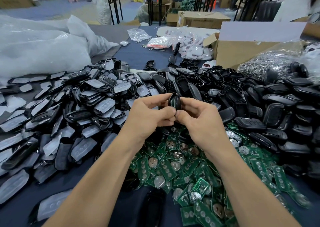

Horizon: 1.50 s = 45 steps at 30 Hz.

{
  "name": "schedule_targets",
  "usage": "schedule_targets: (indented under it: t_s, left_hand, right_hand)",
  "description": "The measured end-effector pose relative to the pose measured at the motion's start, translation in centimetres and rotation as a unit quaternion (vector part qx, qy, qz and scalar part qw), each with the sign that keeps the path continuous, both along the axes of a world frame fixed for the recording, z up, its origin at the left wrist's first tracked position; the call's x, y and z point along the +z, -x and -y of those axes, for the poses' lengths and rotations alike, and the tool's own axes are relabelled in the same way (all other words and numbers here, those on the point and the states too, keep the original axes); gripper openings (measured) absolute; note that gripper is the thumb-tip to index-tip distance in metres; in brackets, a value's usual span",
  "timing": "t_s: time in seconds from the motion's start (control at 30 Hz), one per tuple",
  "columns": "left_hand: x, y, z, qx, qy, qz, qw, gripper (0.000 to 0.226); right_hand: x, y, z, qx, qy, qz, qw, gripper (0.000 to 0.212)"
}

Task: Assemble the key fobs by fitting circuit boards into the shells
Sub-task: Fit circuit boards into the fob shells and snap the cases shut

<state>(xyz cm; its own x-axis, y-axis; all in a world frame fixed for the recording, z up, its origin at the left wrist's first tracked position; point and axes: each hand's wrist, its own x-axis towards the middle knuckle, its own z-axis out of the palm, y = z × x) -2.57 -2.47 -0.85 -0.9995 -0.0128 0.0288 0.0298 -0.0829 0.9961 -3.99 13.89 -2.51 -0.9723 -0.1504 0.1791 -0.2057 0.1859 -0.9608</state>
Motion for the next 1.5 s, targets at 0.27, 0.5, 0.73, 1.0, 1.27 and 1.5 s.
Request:
schedule_targets:
  t_s: [0.27, 0.5, 0.73, 1.0, 1.27, 1.5]
  left_hand:
    - [-0.30, 0.19, 0.81, -0.007, 0.068, -0.016, 0.998, 0.041]
    - [-0.24, 0.07, 0.49, 0.035, 0.077, -0.055, 0.995, 0.038]
    - [-0.07, 0.01, 0.30, 0.042, 0.034, -0.033, 0.998, 0.033]
    - [-0.03, -0.06, 0.40, 0.044, 0.046, -0.028, 0.998, 0.031]
    - [-0.01, -0.10, 0.45, 0.035, 0.071, -0.064, 0.995, 0.034]
    - [0.06, -0.17, 0.39, 0.028, 0.097, -0.064, 0.993, 0.036]
  right_hand:
    - [0.13, 0.07, -0.83, 0.024, -0.054, -0.038, 0.998, 0.042]
    - [0.43, 0.08, -0.89, 0.050, -0.046, -0.026, 0.997, 0.045]
    - [0.38, 0.11, -0.84, 0.066, 0.036, -0.012, 0.997, 0.040]
    - [0.58, 0.02, -0.88, 0.080, 0.055, 0.004, 0.995, 0.042]
    - [0.65, -0.16, -0.73, 0.067, 0.059, 0.010, 0.996, 0.037]
    - [0.92, -0.43, -0.82, -0.004, 0.003, -0.005, 1.000, 0.038]
